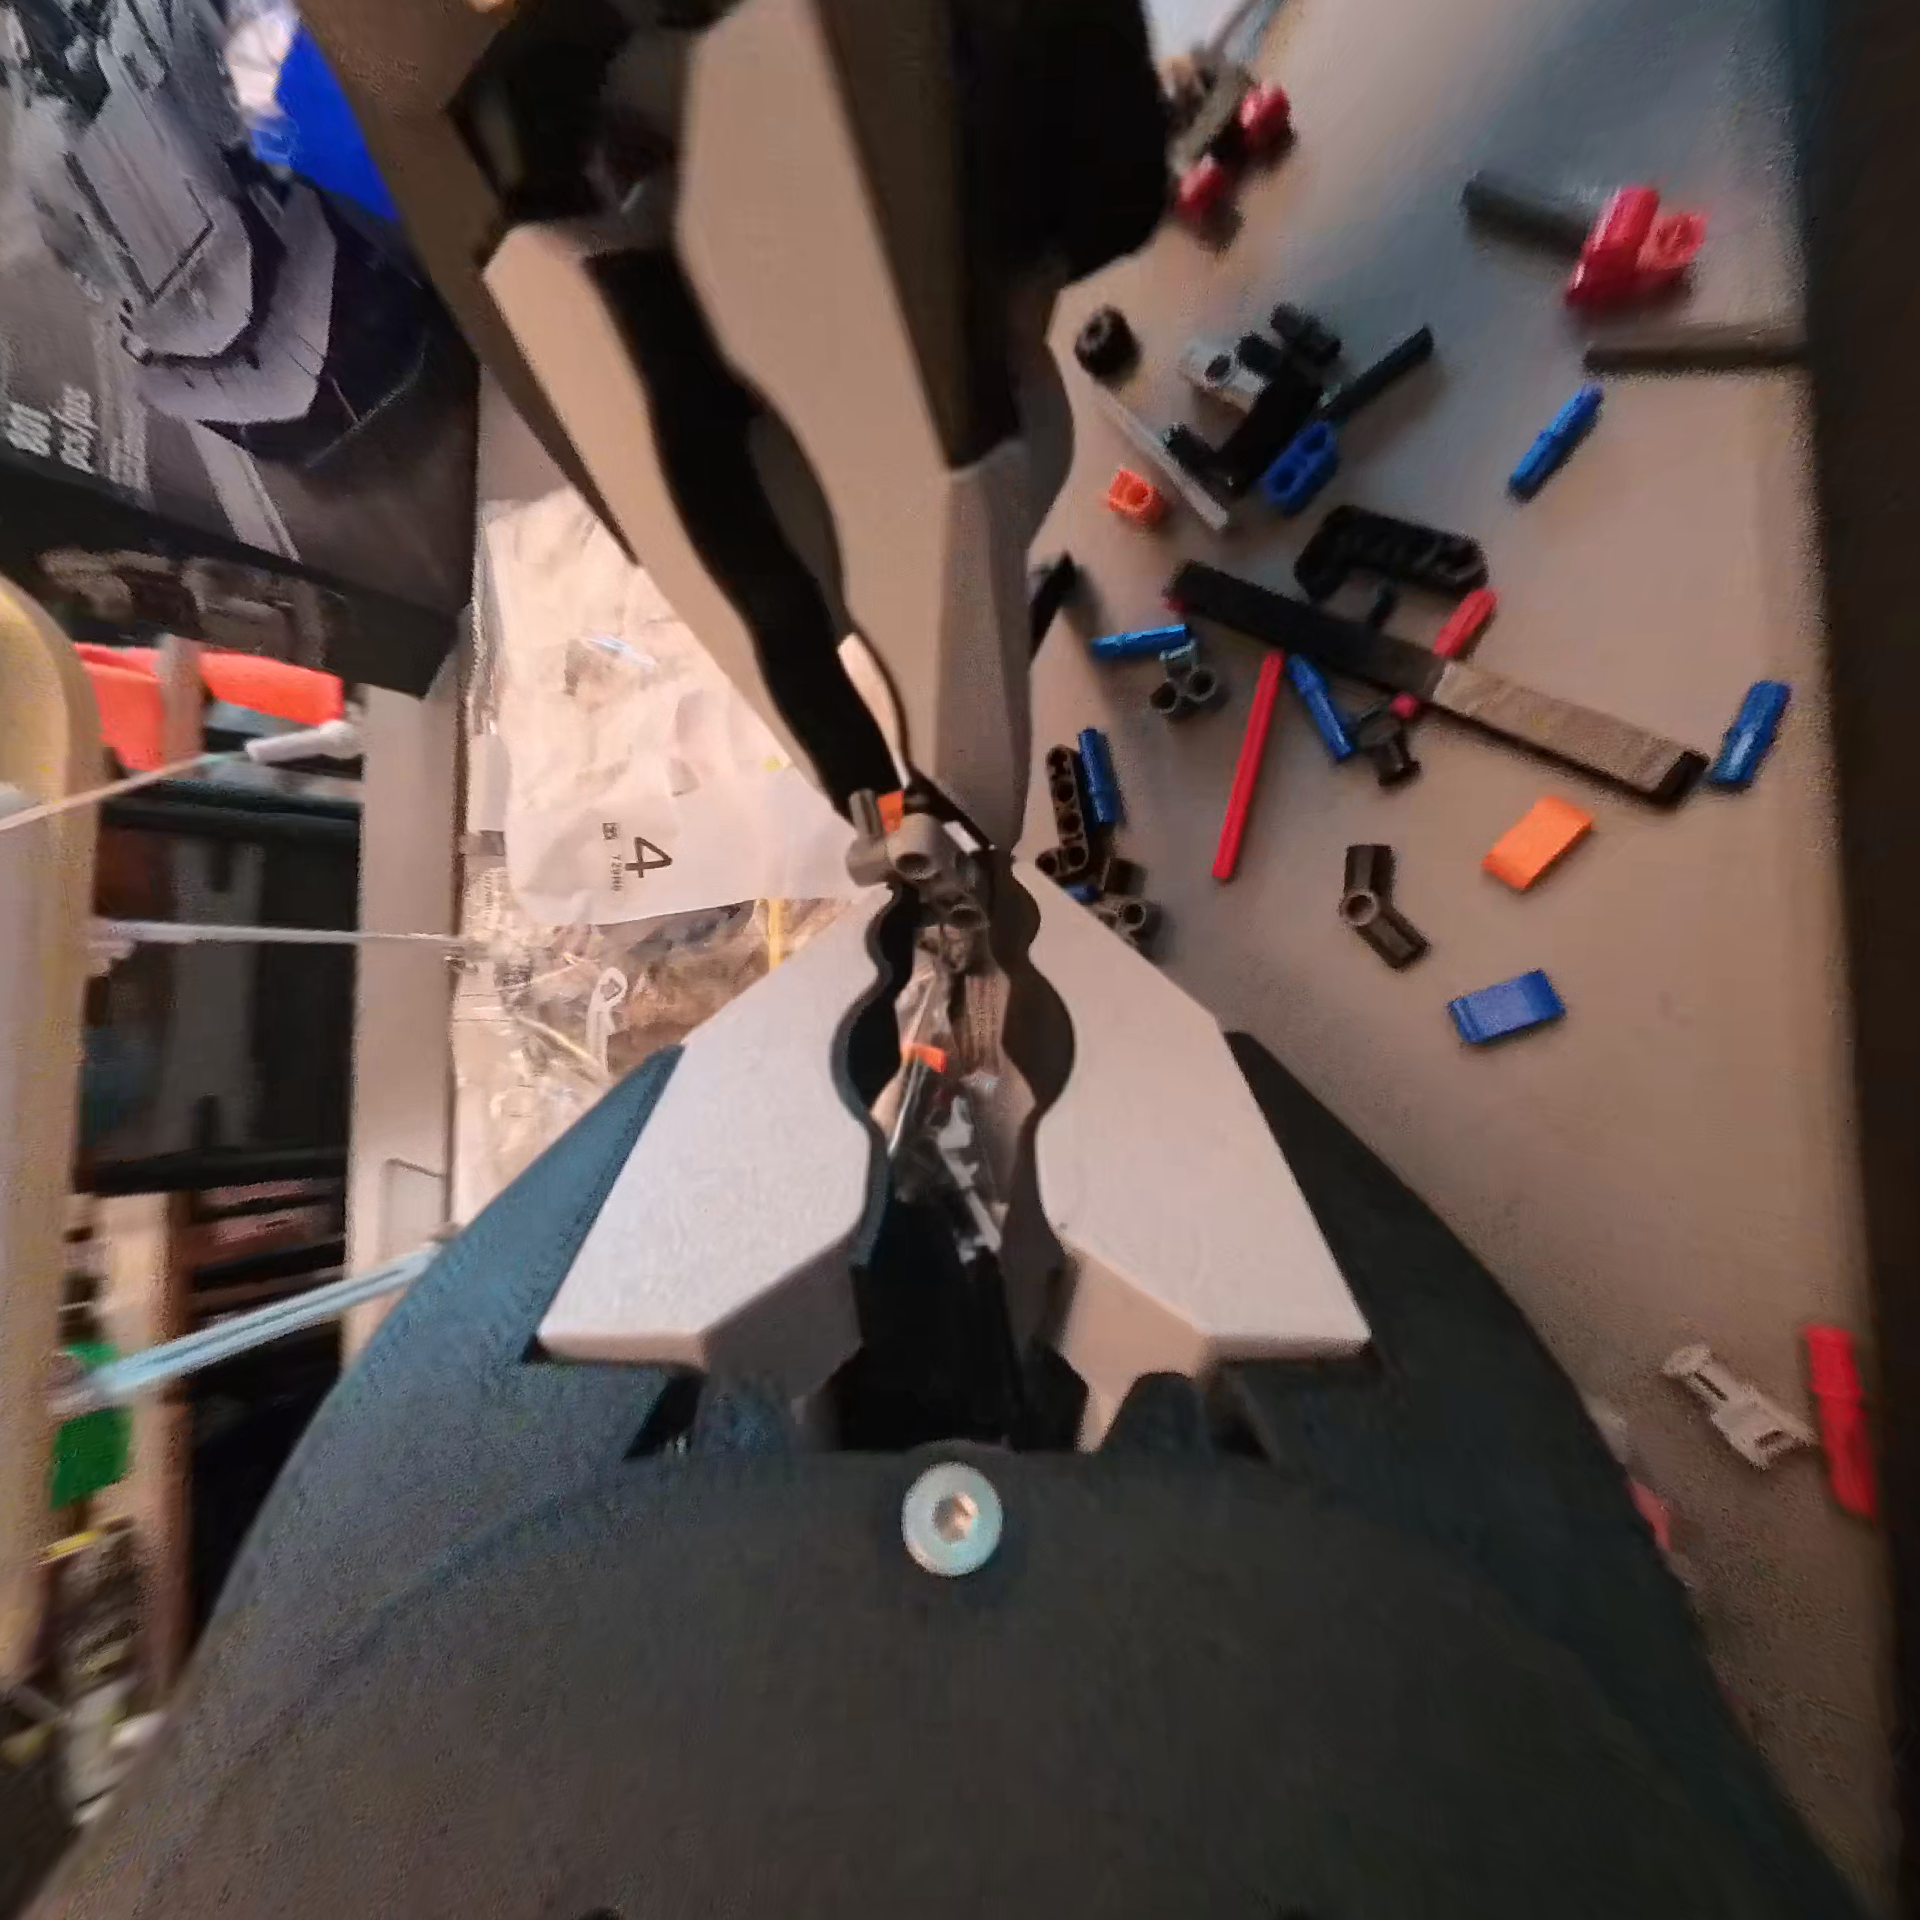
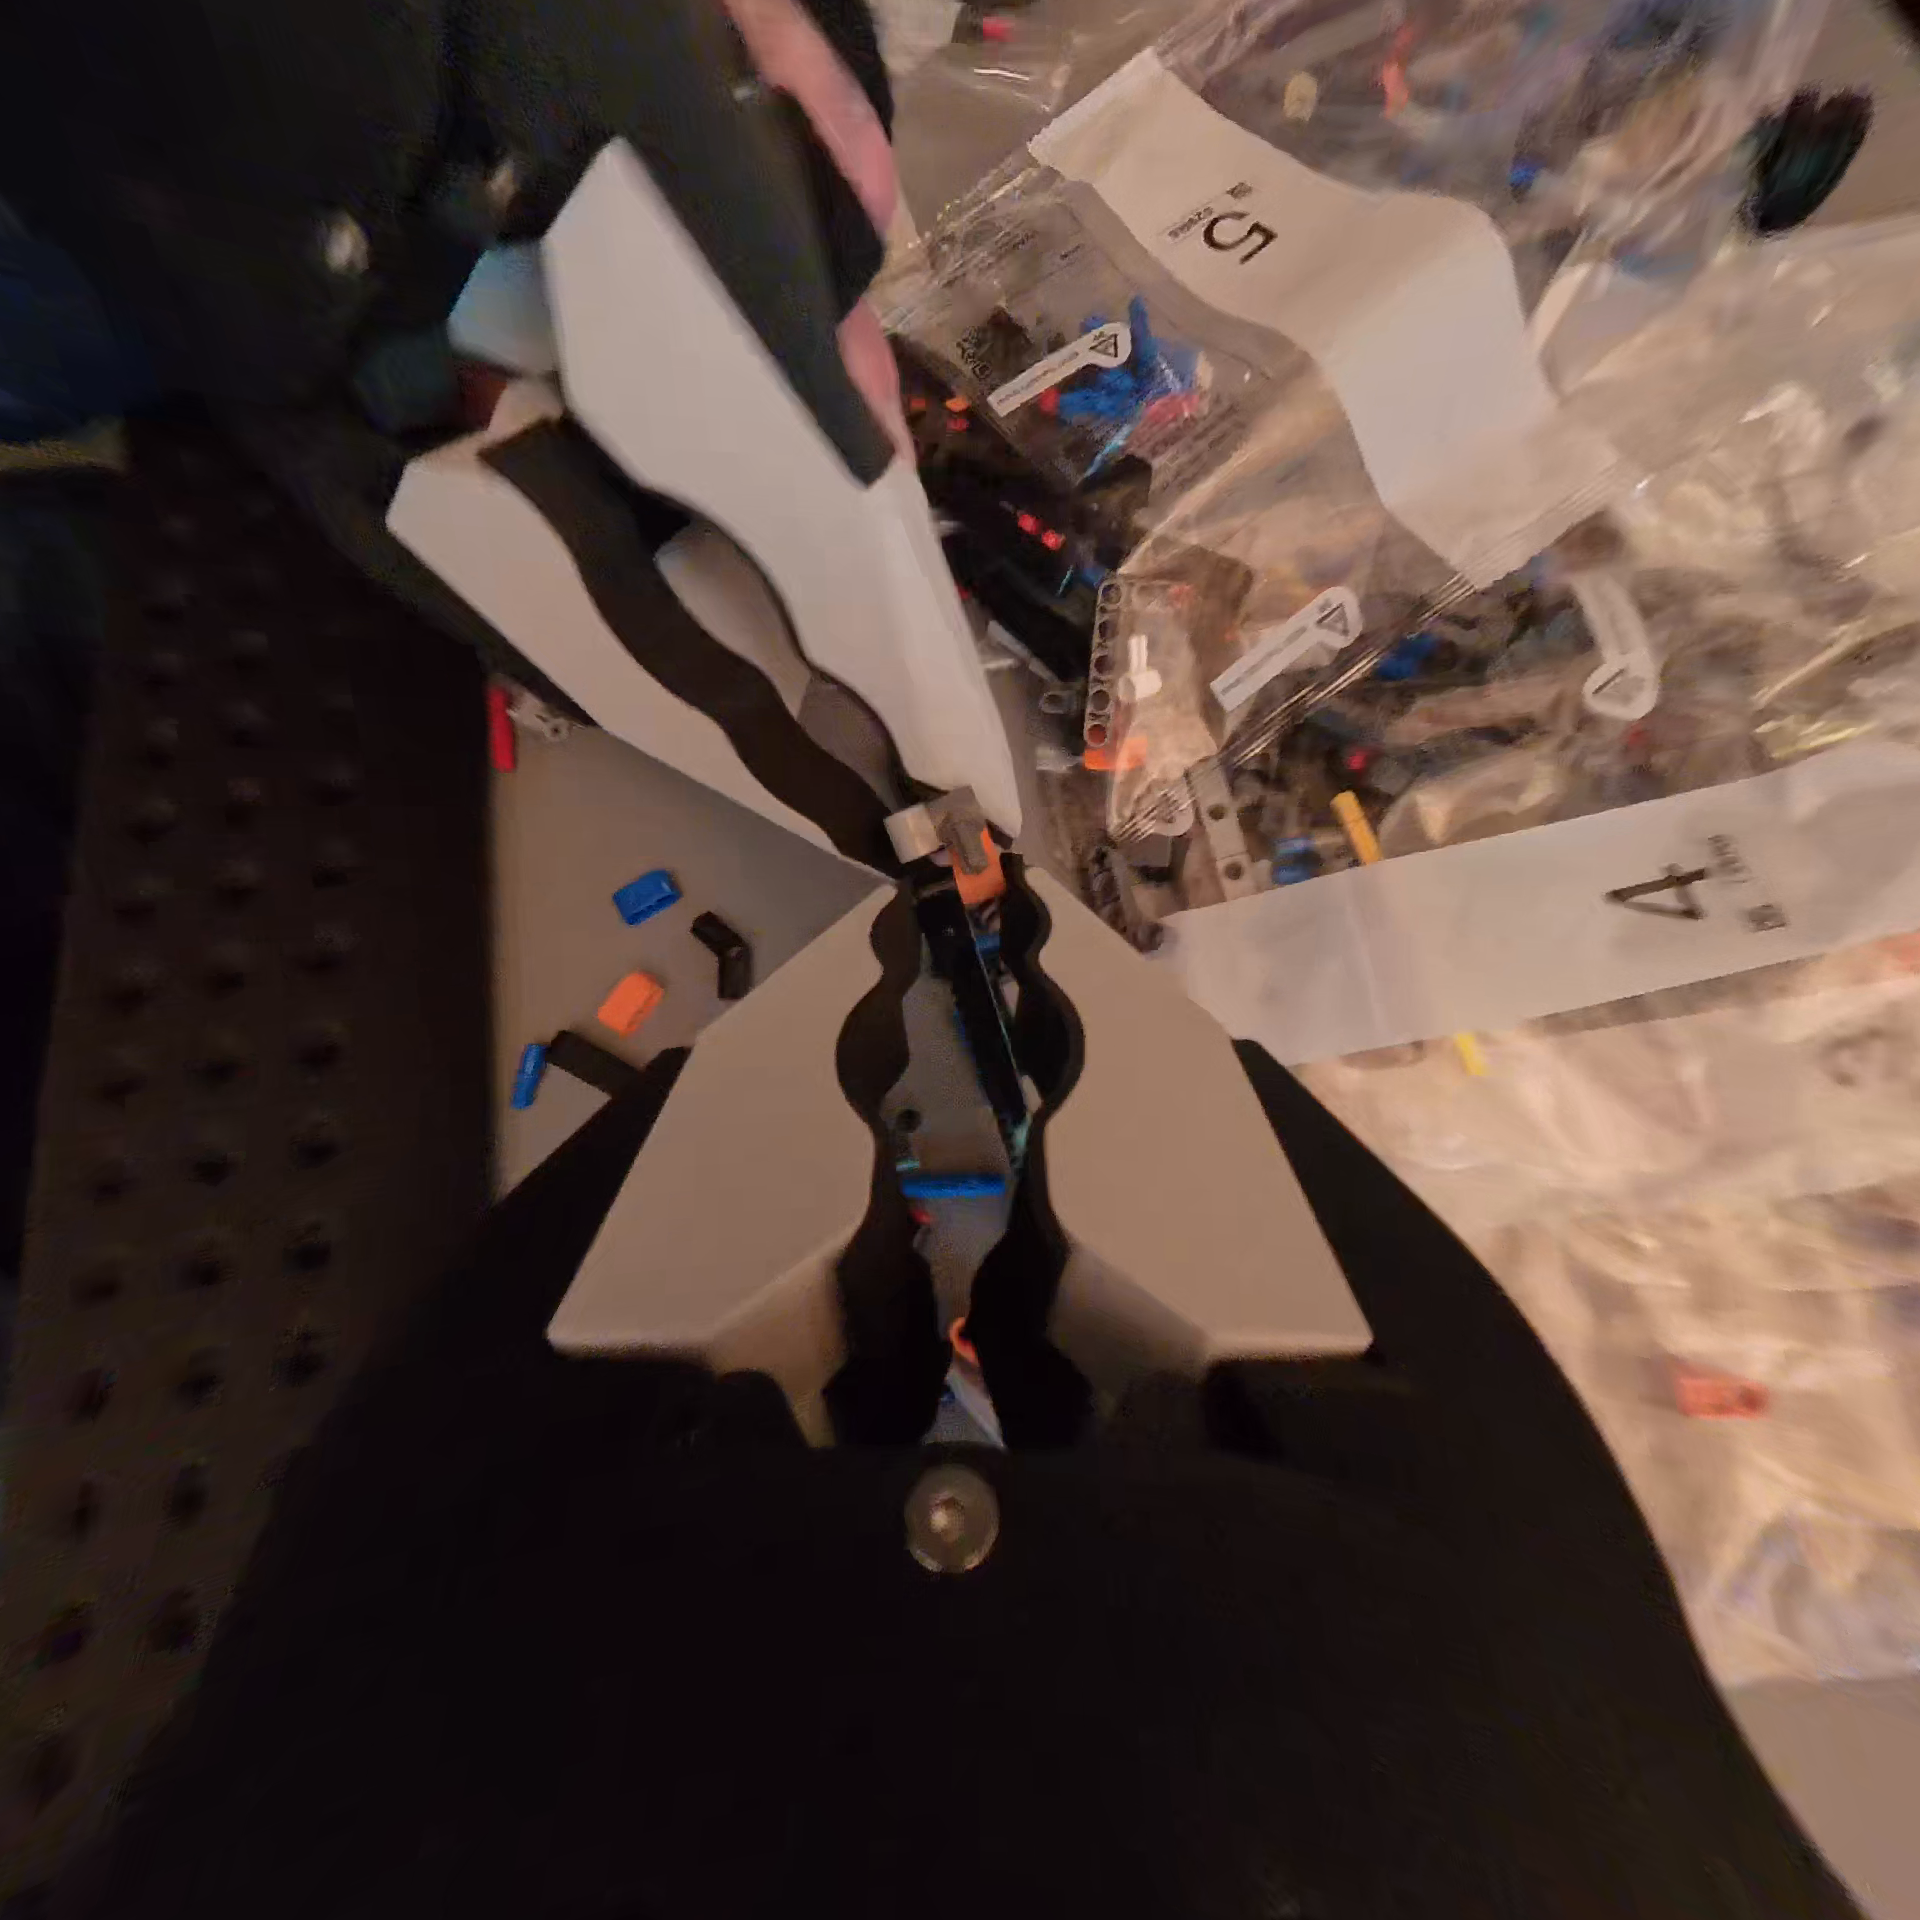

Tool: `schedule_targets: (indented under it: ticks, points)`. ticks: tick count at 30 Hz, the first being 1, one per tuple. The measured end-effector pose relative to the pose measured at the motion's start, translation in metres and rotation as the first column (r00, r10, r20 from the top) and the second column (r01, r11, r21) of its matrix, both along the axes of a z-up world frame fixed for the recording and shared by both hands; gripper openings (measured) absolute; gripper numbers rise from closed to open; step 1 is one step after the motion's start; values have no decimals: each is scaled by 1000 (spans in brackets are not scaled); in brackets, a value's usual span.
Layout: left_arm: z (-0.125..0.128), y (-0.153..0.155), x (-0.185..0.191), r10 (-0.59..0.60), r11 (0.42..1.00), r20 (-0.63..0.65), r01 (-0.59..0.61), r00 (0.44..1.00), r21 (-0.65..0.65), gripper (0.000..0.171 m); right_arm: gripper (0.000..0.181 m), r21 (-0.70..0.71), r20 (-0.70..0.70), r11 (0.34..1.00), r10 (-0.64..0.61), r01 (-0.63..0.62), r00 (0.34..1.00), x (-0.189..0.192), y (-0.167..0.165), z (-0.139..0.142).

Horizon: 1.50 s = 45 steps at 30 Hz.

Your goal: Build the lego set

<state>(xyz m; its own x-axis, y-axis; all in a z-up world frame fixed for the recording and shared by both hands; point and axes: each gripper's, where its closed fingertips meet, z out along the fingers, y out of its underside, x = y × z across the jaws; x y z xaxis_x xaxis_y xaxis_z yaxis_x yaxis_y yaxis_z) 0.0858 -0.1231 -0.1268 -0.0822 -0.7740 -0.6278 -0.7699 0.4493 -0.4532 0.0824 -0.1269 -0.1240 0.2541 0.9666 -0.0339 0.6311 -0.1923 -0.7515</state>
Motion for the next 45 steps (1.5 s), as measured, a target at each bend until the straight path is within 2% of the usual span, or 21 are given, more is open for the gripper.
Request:
schedule_targets:
  ticks: [3, 5, 8, 11, 14, 17, 19, 22, 26, 30, 33, 36, 40, 45]
  points:
    - [-8, 1, -1, -3, 994, -101, 14, 995, 108, 12, 12, -50, 17, 999, -7, 7, 1000, 1, -1, -8]
    - [-9, 2, 0, -4, 994, -94, 14, 996, 112, 12, 12, -62, 11, 998, -6, 6, 1000, 2, 0, -8]
    - [-3, 6, 1, 14, 999, 22, -13, 1000, -33, 14, 13, 28, 21, 1000, -8, 8, 1000, 2, 4, -3]
    - [16, 7, 2, 43, 986, 186, -12, 982, -167, 16, 13, 174, -7, 985, 2, -1, 1000, 2, 7, 14]
    - [29, 3, 4, 103, 910, 325, 43, 940, -412, 24, 13, 293, 10, 956, -6, 2, 1000, 4, 12, 22]
    - [43, 4, 3, 142, 859, 421, 99, 896, -502, 29, 13, 392, 47, 920, -43, 21, 998, 8, 19, 25]
    - [45, 7, 3, 196, 816, 437, 101, 878, -569, 35, 13, 448, 39, 893, -67, 43, 997, 9, 22, 32]
    - [37, 10, 4, 236, 798, 403, 61, 885, -600, 45, 13, 519, 71, 853, -106, 54, 992, 12, 28, 34]
    - [44, 14, 5, 290, 765, 436, 67, 852, -640, 43, 13, 572, 78, 818, -126, 59, 989, 11, 31, 38]
    - [45, 9, 9, 333, 644, 451, 149, 828, -750, 46, 14, 666, 126, 745, -146, 25, 981, 7, 31, 42]
    - [58, 8, 8, 367, 555, 508, 255, 779, -792, 38, 14, 718, 161, 696, -152, -10, 975, 4, 29, 43]
    - [56, 5, 9, 374, 489, 499, 291, 782, -822, 30, 14, 753, 164, 657, -157, -21, 974, 2, 27, 48]
    - [62, 4, 8, 370, 472, 532, 339, 762, -814, 25, 14, 778, 163, 627, -156, -30, 974, 0, 25, 53]
    - [63, 3, 8, 335, 552, 543, 306, 770, -776, 23, 13, 704, 107, 710, -137, 23, 985, 0, 22, 54]
